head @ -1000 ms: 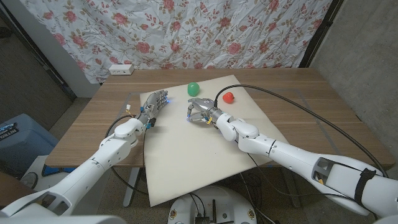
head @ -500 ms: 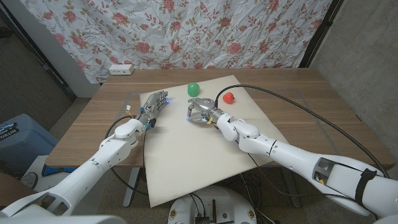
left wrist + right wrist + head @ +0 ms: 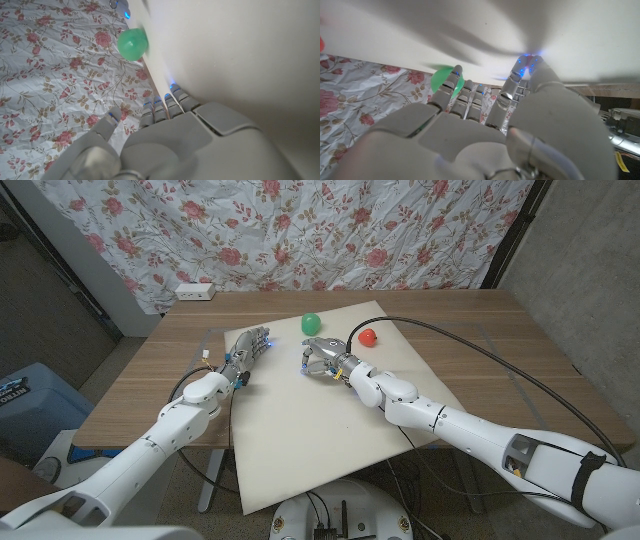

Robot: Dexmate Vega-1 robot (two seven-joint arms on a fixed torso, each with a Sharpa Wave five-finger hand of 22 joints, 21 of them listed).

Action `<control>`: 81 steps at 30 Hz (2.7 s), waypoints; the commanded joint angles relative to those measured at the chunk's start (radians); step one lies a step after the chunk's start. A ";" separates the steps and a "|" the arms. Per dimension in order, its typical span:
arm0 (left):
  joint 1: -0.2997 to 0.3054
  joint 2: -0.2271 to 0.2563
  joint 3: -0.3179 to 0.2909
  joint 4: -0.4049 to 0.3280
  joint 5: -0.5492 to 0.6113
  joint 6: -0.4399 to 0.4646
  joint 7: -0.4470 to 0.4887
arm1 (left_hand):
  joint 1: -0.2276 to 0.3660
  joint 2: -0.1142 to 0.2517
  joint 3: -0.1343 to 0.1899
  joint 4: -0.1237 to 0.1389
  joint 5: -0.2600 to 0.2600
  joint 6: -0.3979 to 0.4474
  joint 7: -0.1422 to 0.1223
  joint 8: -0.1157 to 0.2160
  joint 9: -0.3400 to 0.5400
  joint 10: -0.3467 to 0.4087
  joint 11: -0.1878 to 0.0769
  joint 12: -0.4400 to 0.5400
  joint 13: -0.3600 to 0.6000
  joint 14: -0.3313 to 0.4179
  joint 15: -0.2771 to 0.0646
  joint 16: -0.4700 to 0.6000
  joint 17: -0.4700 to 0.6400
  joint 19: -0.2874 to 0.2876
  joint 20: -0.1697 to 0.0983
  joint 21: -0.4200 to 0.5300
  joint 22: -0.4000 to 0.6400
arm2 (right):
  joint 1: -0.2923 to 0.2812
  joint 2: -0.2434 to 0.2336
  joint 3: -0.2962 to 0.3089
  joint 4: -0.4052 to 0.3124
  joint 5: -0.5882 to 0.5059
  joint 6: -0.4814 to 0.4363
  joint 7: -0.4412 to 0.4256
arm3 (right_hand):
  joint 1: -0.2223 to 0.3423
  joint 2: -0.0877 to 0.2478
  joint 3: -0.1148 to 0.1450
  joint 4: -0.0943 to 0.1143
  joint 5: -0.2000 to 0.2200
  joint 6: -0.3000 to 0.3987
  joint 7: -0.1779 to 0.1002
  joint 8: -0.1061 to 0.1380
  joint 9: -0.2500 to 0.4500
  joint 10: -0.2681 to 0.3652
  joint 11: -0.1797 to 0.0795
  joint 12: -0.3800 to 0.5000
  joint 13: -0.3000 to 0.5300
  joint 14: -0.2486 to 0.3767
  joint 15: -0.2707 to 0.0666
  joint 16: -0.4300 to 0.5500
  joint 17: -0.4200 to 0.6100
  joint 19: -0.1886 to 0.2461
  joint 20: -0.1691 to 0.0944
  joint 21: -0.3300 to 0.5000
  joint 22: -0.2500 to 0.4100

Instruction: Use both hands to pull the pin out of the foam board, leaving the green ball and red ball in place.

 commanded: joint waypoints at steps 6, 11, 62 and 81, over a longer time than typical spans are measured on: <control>0.023 0.053 -0.002 -0.058 0.030 0.012 0.000 | 0.007 0.080 0.010 -0.003 0.005 0.008 0.005 0.000 0.002 0.009 0.001 -0.001 0.002 0.008 0.003 -0.001 0.001 0.007 0.001 -0.003 0.001 | 0.004 0.008 -0.003 0.009 0.005 0.004 0.003 | 0.014 -0.001 0.009 0.002 -0.003 0.018 -0.002 0.004 0.002 0.011 -0.006 0.005 0.001 0.003 -0.002 0.009 0.005 0.005 0.000 -0.001 0.005; 0.031 0.070 0.000 -0.077 0.059 -0.001 0.009 | 0.010 0.080 0.012 -0.007 0.005 0.016 0.004 0.002 0.002 0.017 0.000 0.002 0.002 0.010 -0.003 -0.001 0.000 0.009 -0.002 -0.004 0.001 | 0.005 0.009 -0.004 0.012 0.006 0.004 0.002 | 0.016 0.000 0.009 0.002 -0.004 0.019 -0.002 0.003 0.001 0.013 -0.007 0.004 0.001 0.003 -0.004 0.010 0.006 0.006 -0.001 -0.001 0.005; 0.162 0.377 0.011 -0.323 0.739 -0.051 0.176 | -0.001 0.100 0.026 0.013 0.002 0.009 -0.051 -0.009 0.000 0.033 -0.049 -0.005 -0.001 0.023 -0.067 0.001 0.006 0.017 -0.114 -0.017 -0.001 | 0.019 0.030 -0.015 0.032 0.024 -0.008 0.007 | 0.023 -0.001 0.006 0.006 -0.015 0.018 -0.001 -0.013 -0.009 0.019 -0.008 -0.003 0.002 0.006 -0.011 0.011 0.012 0.007 -0.005 -0.005 0.005; 0.212 0.437 0.039 -0.363 1.005 -0.039 0.248 | -0.016 0.100 0.011 0.050 0.001 0.000 -0.065 -0.007 0.000 0.028 -0.056 -0.006 -0.001 0.014 -0.088 0.002 0.012 0.000 -0.140 -0.020 0.001 | 0.010 0.029 -0.017 0.010 0.019 -0.037 0.010 | 0.026 0.005 0.005 0.008 -0.016 0.021 0.000 -0.016 -0.011 0.021 -0.012 -0.006 0.002 0.005 -0.014 0.012 0.015 0.006 -0.008 -0.006 0.005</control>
